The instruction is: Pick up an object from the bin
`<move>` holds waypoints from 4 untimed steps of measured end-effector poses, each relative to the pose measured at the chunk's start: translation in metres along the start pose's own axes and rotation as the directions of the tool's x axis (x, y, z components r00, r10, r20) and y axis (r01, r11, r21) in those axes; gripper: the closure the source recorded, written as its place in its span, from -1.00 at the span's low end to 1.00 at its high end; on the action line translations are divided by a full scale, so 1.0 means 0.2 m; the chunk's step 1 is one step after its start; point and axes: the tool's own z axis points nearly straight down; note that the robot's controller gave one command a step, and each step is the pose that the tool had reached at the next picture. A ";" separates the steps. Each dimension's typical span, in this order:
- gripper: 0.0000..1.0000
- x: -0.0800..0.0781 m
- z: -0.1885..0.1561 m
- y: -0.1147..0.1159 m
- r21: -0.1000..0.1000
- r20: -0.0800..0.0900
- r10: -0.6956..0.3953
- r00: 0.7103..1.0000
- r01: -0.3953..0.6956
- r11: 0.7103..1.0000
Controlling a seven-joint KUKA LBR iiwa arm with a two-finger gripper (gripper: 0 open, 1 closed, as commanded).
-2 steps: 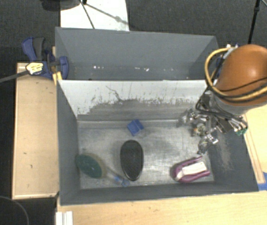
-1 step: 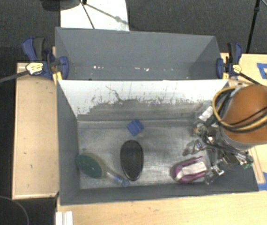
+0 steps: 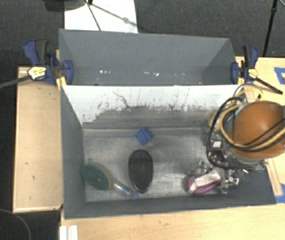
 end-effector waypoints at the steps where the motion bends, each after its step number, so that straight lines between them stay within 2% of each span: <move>1: -1.00 -0.15 -0.03 0.11 0.005 0.000 0.264 0.965 -0.264 0.965; 2: 1.00 -0.15 -0.02 0.12 0.001 -0.002 0.261 0.965 -0.261 0.965; 3: 1.00 -0.20 -0.97 0.06 0.004 -0.001 0.028 1.000 -0.028 1.000; 4: -1.00 -0.20 -0.96 0.07 -0.005 -0.004 0.033 0.999 -0.033 0.999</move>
Offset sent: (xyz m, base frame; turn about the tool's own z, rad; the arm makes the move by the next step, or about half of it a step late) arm -0.0061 0.0380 0.0031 0.2681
